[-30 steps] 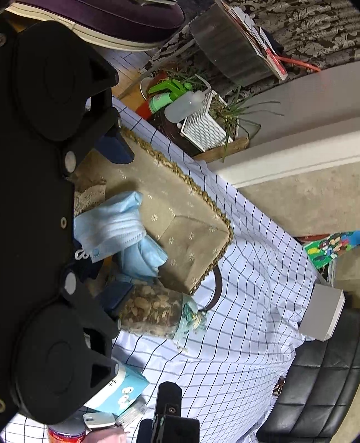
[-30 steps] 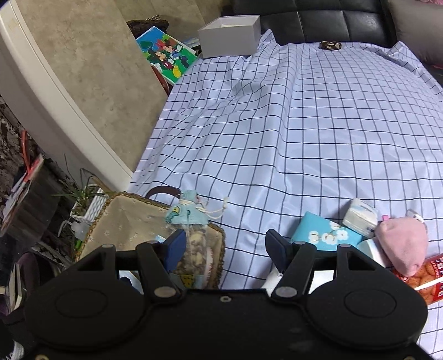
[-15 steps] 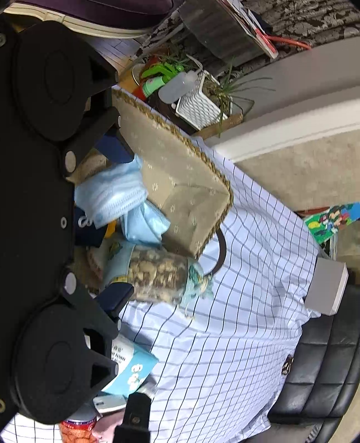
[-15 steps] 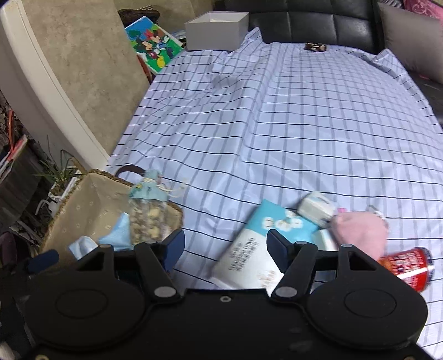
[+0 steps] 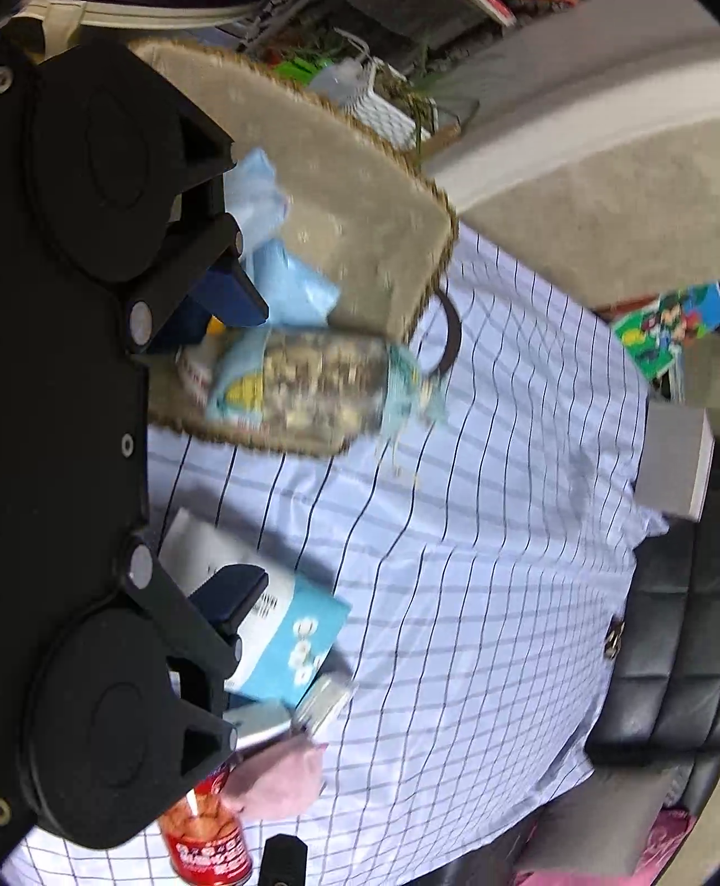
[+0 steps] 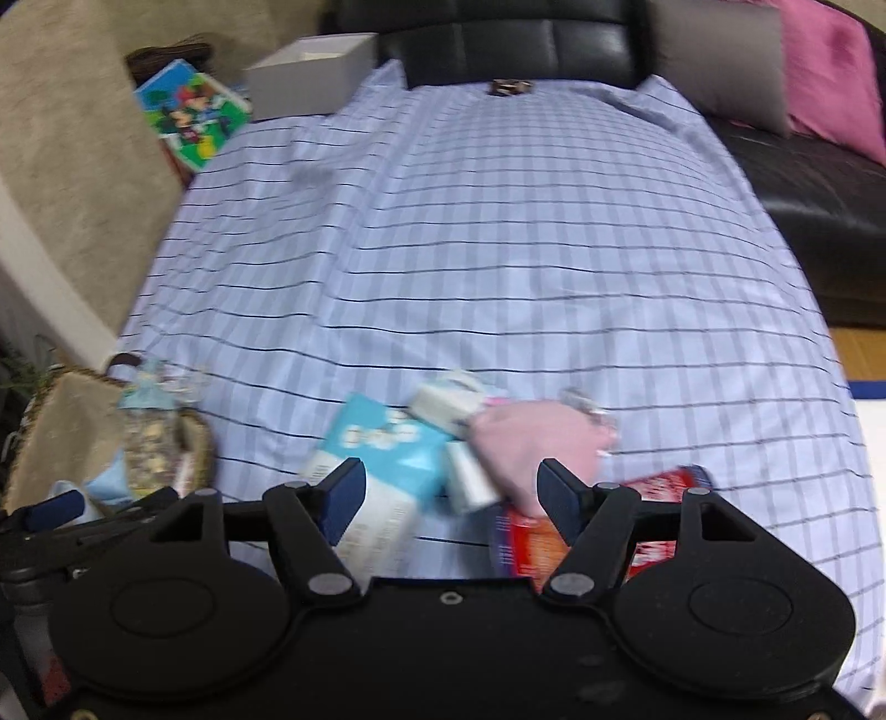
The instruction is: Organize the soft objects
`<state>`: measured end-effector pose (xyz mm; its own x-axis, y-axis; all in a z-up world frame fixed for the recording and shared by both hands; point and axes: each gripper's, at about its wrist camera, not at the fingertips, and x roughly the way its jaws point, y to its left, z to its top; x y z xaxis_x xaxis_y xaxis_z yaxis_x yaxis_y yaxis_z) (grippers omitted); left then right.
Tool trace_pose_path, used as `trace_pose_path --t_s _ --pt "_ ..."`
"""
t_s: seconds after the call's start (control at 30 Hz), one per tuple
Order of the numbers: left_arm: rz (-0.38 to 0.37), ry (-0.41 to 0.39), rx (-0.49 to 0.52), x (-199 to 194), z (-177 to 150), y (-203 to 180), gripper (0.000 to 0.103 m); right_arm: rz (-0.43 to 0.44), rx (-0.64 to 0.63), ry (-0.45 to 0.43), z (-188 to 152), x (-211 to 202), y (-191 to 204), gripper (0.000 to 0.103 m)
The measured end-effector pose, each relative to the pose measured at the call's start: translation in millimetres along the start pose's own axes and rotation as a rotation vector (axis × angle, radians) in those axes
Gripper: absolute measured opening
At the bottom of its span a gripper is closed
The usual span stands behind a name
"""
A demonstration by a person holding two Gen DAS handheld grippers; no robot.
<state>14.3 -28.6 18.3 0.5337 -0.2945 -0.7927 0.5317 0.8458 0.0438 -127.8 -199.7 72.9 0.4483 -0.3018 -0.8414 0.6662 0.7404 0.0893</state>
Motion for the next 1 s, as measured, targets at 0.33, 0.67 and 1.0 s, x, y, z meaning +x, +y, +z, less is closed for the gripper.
trace_pose_path --t_s 0.33,0.67,1.0 --pt "-0.049 0.039 0.077 12.8 4.9 -41.8 0.091 -0.151 0.061 0.013 -0.4 9.8 -64.9 0.068" --pt "-0.063 0.095 0.104 44.3 35.3 -84.2 0.091 -0.197 0.097 0.07 14.9 42.7 -91.1 0.068" --pt "-0.085 0.135 0.043 82.6 46.7 -107.4 0.09 -0.148 0.067 0.063 13.6 76.4 -92.2 0.069"
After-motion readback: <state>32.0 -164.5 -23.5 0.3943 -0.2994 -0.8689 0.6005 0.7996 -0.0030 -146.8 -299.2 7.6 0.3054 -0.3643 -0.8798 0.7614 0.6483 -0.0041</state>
